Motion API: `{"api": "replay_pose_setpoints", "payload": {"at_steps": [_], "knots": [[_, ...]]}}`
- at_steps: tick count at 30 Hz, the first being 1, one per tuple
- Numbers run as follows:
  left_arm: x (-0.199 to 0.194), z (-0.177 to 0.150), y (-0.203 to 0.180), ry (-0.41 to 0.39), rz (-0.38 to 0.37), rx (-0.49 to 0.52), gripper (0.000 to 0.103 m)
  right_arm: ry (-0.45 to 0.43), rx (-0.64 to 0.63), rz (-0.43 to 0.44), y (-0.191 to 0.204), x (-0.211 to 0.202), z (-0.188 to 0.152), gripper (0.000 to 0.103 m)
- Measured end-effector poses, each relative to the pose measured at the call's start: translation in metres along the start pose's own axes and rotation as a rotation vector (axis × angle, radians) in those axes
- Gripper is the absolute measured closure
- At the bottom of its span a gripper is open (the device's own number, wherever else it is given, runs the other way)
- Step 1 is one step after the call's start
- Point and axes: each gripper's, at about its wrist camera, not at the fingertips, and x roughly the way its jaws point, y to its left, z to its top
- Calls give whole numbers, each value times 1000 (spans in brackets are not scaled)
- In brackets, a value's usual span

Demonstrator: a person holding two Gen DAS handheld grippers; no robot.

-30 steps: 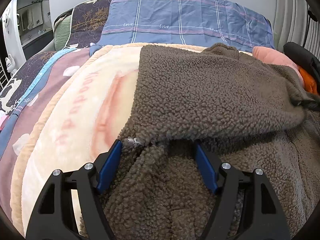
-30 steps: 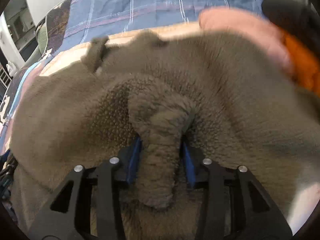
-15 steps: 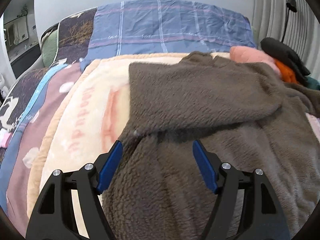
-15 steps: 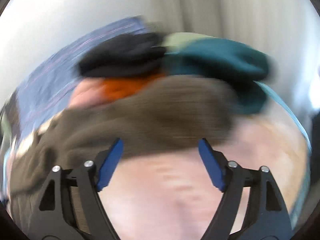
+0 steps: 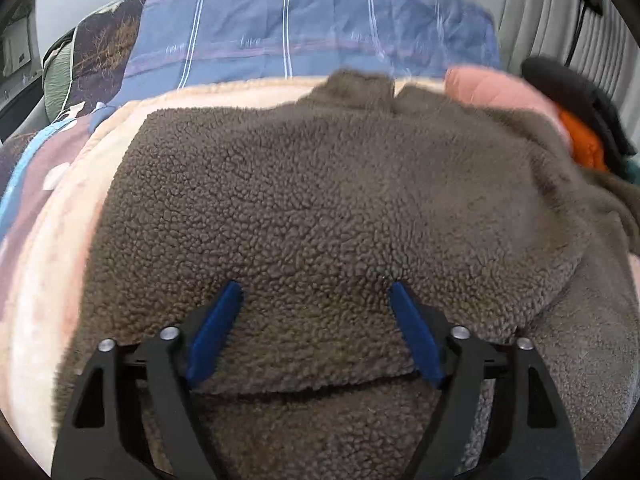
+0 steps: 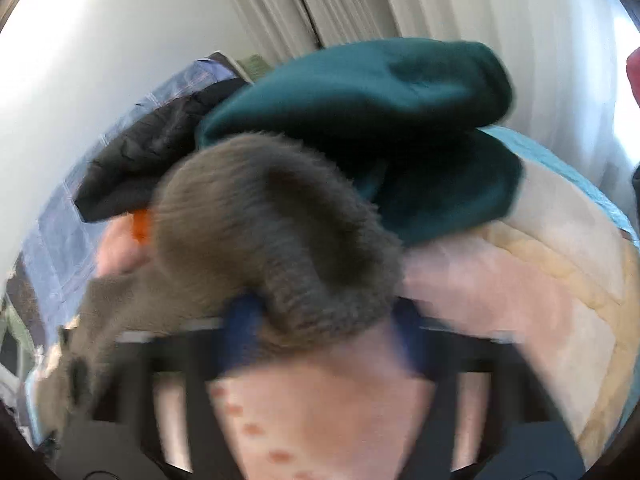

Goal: Fold large clothes

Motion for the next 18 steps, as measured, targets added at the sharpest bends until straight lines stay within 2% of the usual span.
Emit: {"api": "replay_pose_setpoints", "payload": {"at_steps": [1, 3, 5, 9, 14, 18], "knots": [[-3, 1, 0, -3, -5, -2, 20, 0, -1, -11, 7, -6, 4, 71], [-2, -2, -2, -4, -6, 7, 13, -37, 5, 34, 21, -29, 10, 74], [0, -3, -5, -1, 7, 23, 11, -76, -23, 115, 51, -54, 12, 75], [1, -2, -7, -3, 18, 34, 9, -105, -203, 317, 155, -100, 3, 75], [-4, -4, 1, -23, -35, 2, 6, -32, -425, 520, 304, -114, -39, 75], [-9, -5, 8, -39, -91, -38, 6, 58, -520, 599, 392, -100, -85, 75]]}}
